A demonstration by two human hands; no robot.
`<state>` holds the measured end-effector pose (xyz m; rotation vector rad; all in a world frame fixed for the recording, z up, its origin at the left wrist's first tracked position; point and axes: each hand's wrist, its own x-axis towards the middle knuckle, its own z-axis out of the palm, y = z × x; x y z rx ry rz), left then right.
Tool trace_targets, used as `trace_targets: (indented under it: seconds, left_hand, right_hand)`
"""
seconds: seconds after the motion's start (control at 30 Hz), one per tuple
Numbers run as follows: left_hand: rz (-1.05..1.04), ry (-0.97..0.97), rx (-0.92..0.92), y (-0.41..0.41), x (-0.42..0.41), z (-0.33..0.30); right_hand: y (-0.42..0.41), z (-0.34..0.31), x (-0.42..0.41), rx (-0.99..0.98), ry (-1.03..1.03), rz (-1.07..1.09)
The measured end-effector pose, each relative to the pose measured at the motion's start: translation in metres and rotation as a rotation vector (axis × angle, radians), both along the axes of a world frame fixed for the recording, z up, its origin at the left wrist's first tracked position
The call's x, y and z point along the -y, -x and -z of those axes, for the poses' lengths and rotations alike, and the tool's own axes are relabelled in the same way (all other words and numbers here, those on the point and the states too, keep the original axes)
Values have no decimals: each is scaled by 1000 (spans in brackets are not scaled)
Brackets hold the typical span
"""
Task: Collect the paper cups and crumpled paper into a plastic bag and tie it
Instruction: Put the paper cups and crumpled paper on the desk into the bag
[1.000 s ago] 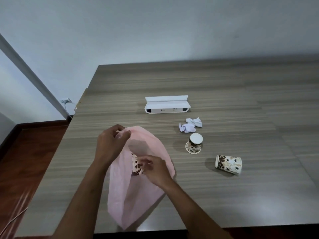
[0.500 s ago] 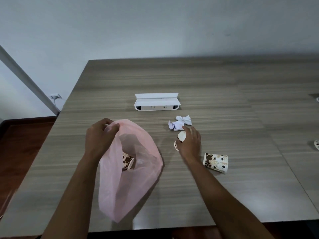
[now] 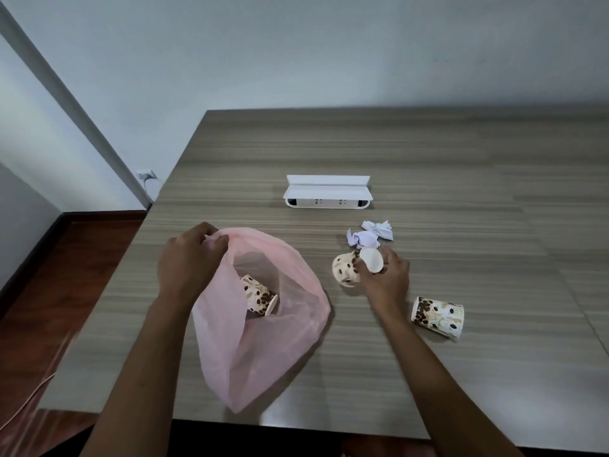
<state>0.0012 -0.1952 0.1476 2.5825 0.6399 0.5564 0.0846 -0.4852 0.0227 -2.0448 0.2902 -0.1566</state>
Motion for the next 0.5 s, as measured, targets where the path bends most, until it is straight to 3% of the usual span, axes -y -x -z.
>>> trace_targets:
  seconds: [0.1, 0.2, 0.37, 0.5]
  left_hand:
    - [-8, -51, 90, 4, -5, 3]
    - [13, -56, 121, 9, -5, 3]
    - [111, -16, 48, 15, 3, 3]
    - [147, 14, 10, 17, 7, 8]
  right_hand:
    - [38, -23, -23, -14, -228, -91]
    - [76, -25, -52, -71, -297, -198]
    - [97, -19, -110, -464, -717, -106]
    - [89, -18, -147, -529, -913, -50]
